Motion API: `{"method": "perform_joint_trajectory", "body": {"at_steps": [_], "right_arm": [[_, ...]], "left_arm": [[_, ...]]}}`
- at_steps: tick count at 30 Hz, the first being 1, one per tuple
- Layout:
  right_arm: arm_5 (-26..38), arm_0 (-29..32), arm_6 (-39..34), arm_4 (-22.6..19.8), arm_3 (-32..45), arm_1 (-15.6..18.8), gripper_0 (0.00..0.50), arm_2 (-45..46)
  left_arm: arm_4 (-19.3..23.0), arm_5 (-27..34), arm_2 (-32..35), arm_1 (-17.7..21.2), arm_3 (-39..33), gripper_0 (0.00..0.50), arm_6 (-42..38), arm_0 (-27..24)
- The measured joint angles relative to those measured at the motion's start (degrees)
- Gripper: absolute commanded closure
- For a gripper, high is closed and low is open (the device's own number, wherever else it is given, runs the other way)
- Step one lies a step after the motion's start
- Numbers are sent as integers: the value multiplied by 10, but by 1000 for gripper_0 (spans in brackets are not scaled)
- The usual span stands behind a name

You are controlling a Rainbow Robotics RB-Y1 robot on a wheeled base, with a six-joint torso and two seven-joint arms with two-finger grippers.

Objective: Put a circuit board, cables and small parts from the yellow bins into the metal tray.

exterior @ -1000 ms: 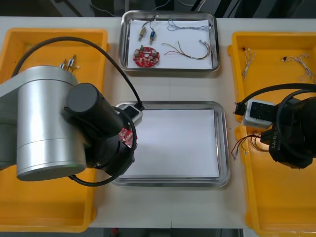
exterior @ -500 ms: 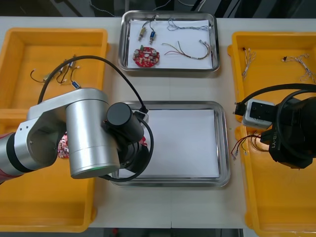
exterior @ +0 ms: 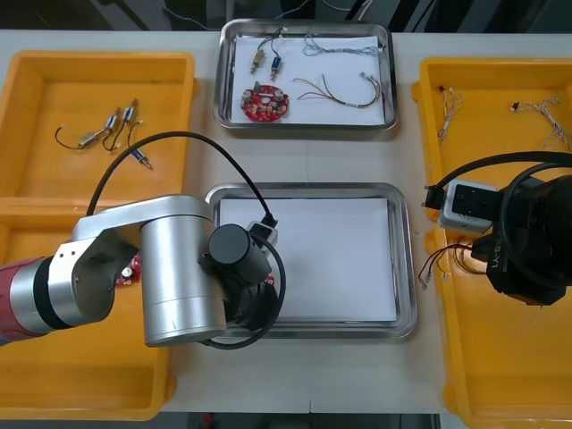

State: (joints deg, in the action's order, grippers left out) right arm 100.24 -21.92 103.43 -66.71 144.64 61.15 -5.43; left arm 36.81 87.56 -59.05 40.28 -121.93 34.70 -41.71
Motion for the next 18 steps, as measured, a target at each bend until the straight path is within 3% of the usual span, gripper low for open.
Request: {"method": "perform_joint_trajectory", "body": {"at_steps": [18], "right_arm": [[0, 0, 0, 0, 0, 0, 500, 0]], "left_arm": [[-21, -40, -23, 0, 25, 500, -6, 0]]}}
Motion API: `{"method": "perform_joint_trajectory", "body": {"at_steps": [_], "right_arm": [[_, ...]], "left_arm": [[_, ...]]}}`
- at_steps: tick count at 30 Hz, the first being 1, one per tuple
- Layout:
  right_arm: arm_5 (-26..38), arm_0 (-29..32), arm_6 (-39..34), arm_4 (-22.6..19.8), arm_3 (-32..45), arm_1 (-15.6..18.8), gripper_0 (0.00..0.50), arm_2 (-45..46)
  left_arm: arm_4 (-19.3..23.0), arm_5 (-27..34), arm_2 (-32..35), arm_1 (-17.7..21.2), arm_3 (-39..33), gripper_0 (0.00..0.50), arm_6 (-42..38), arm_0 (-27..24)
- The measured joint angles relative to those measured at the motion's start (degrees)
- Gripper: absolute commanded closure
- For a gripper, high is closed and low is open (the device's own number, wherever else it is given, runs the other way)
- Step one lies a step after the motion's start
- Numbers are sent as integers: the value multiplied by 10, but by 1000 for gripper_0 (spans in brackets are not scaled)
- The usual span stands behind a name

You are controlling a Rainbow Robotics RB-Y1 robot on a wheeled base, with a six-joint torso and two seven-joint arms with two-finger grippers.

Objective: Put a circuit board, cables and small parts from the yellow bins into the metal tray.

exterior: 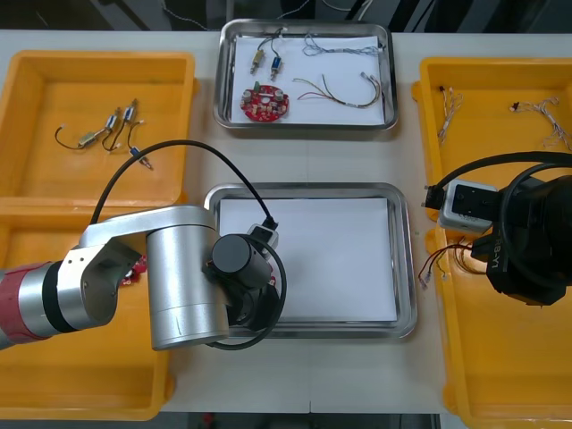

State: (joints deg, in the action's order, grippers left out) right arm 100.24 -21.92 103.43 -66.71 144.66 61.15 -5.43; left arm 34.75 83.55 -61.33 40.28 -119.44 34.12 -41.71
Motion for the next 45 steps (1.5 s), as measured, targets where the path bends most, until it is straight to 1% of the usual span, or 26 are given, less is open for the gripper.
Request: {"method": "perform_joint_trajectory", "body": {"at_steps": [3, 4, 5, 6, 7, 8, 9, 11, 16, 23, 27, 31, 38, 43, 45], "right_arm": [[0, 0, 0, 0, 0, 0, 500, 0], [0, 0, 0, 0, 0, 0, 500, 0], [0, 0, 0, 0, 0, 0, 500, 0], [0, 0, 0, 0, 0, 0, 500, 0], [0, 0, 0, 0, 0, 0, 500, 0], [0, 0, 0, 0, 0, 0, 500, 0], [0, 0, 0, 0, 0, 0, 500, 0], [0, 0, 0, 0, 1, 0, 500, 0], [0, 0, 0, 0, 1, 0, 500, 0], [0, 0, 0, 0, 2, 0, 500, 0], [-17, -1, 0, 0, 12, 0, 500, -2], [-35, -18, 0, 6, 16, 0, 500, -34], [-45, -80, 0, 45, 16, 0, 500, -137], [-46, -114, 0, 93, 6, -2, 500, -214], [-46, -125, 0, 111, -6, -9, 500, -242]], "left_arm": [[0, 0, -1, 0, 0, 500, 0, 0], [0, 0, -1, 0, 0, 482, 0, 0], [0, 0, -1, 0, 0, 436, 0, 0], [0, 0, -1, 0, 0, 287, 0, 0], [0, -1, -1, 0, 0, 153, -1, 0], [0, -1, -1, 0, 0, 52, -1, 0], [0, -2, -1, 0, 0, 0, -1, 0], [-1, -4, -2, 0, 0, 0, -5, 0], [-24, -4, -2, 0, -9, 0, -38, 0], [-25, -4, -2, 0, -17, 0, -55, 0], [-25, -3, -2, 0, -30, 0, -55, 0], [-24, 22, 6, 0, -46, 0, -55, 0], [10, 80, 72, 0, -68, 0, -55, 0], [32, 116, 147, 0, -82, 0, -55, 10], [41, 131, 180, 0, -88, 0, -55, 18]]}}
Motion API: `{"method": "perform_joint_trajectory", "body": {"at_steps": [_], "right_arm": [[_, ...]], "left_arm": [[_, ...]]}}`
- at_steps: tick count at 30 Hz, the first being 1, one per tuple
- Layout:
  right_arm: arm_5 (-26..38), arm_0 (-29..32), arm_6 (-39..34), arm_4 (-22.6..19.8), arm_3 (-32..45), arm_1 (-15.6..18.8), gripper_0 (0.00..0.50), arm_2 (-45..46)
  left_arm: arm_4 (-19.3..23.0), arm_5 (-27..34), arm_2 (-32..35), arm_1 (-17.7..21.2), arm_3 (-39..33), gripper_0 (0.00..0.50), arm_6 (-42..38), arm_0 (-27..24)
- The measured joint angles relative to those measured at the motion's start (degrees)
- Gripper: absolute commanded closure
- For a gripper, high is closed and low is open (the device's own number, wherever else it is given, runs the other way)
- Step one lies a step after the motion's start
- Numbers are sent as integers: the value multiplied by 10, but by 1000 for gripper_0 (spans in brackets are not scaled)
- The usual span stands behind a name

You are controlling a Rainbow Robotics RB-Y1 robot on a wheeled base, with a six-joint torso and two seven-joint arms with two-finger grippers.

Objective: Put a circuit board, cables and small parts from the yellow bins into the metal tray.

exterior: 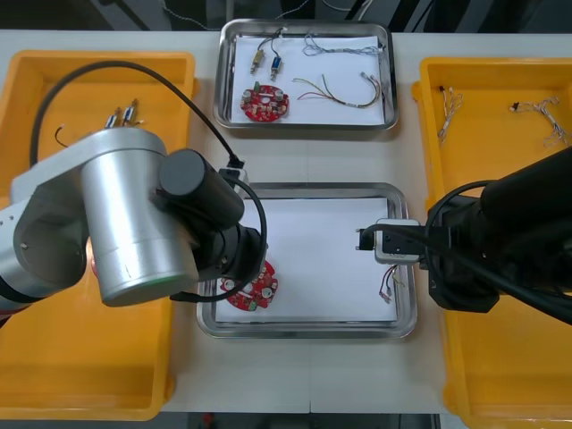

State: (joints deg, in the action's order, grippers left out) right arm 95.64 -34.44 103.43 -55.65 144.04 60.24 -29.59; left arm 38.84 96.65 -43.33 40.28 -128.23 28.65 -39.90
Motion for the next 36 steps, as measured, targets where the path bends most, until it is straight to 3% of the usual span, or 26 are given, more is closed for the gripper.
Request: {"method": "perform_joint_trajectory", "body": {"at_steps": [4, 16, 25, 32, 36], "right_arm": [[0, -19, 0, 28, -31, -27, 500, -38], [24, -43, 0, 71, -158, -156, 500, -52], [24, -51, 0, 135, -223, -211, 500, -86], [25, -51, 0, 154, -278, -255, 500, -89], [25, -49, 0, 185, -291, -278, 500, -91]], "left_arm": [[22, 37, 64, 0, -7, 0, 0, 12], [78, 124, 255, 0, 9, 0, 32, 29], [72, 129, 342, 1, 93, 0, 162, 32], [54, 129, 391, 6, 154, 0, 176, 32], [33, 127, 406, 9, 180, 0, 203, 32]]}}
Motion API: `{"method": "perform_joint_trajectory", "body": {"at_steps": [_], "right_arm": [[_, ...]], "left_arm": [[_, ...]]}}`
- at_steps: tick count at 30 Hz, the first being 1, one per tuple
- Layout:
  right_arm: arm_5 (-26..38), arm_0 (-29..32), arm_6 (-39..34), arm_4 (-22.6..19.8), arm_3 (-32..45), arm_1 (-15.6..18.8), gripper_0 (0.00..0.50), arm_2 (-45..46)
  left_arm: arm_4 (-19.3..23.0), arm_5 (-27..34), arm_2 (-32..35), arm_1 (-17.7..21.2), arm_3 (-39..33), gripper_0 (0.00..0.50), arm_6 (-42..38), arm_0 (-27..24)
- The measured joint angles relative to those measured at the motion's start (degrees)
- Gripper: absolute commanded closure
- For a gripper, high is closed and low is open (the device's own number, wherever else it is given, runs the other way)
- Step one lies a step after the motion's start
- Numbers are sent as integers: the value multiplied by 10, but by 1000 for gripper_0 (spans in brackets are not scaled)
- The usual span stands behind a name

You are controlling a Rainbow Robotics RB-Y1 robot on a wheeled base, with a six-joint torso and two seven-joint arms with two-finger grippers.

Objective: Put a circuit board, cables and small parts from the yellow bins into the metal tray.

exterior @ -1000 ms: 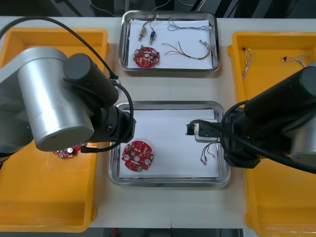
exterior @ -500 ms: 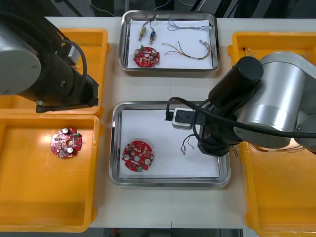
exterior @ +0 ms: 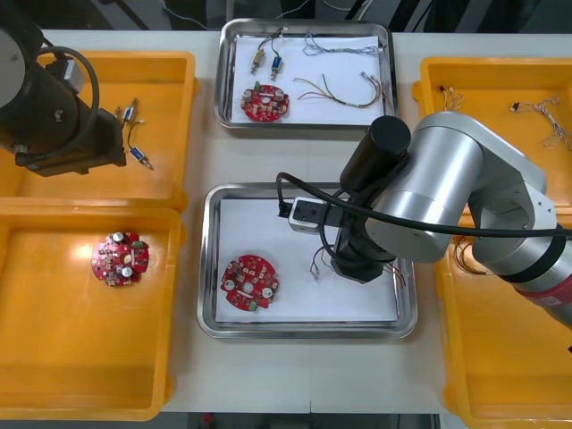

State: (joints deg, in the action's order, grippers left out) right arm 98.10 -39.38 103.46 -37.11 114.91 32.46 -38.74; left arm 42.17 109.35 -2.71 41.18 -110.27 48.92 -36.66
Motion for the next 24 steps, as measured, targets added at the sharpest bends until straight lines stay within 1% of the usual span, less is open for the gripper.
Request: {"method": "perform_joint_trajectory", "body": {"at_steps": [3, 6, 9, 17, 18, 19, 20, 21, 22, 24], "right_arm": [[0, 7, 0, 34, -2, -16, 500, -7], [-2, 17, 0, 62, -2, -24, 500, -19], [-15, 29, 0, 71, -2, -24, 500, -31], [-46, 66, 0, 80, -2, -24, 497, -37], [-48, 68, 0, 81, -2, -24, 457, -37], [-48, 70, 0, 82, -2, -24, 435, -37], [-48, 71, 0, 83, -2, -24, 318, -38], [-48, 72, 0, 83, -2, -24, 179, -38], [-48, 72, 0, 85, -2, -24, 0, -38], [-48, 72, 0, 91, -2, -24, 0, -38]], "left_arm": [[-15, -8, 2, 1, 24, 0, 29, 0], [-19, -14, 2, 1, 58, 0, 38, -5], [-24, -19, 2, 1, 88, 0, 38, -15], [-58, -57, 2, -5, 161, 0, 38, -53], [-60, -62, 2, -6, 171, 0, 38, -58], [-62, -69, 2, -8, 183, 0, 38, -63], [-64, -76, 2, -11, 195, 0, 38, -68], [-65, -80, 2, -13, 205, 0, 38, -73], [-66, -85, 2, -16, 215, 0, 38, -78], [-67, -91, 2, -22, 235, 0, 38, -87]]}}
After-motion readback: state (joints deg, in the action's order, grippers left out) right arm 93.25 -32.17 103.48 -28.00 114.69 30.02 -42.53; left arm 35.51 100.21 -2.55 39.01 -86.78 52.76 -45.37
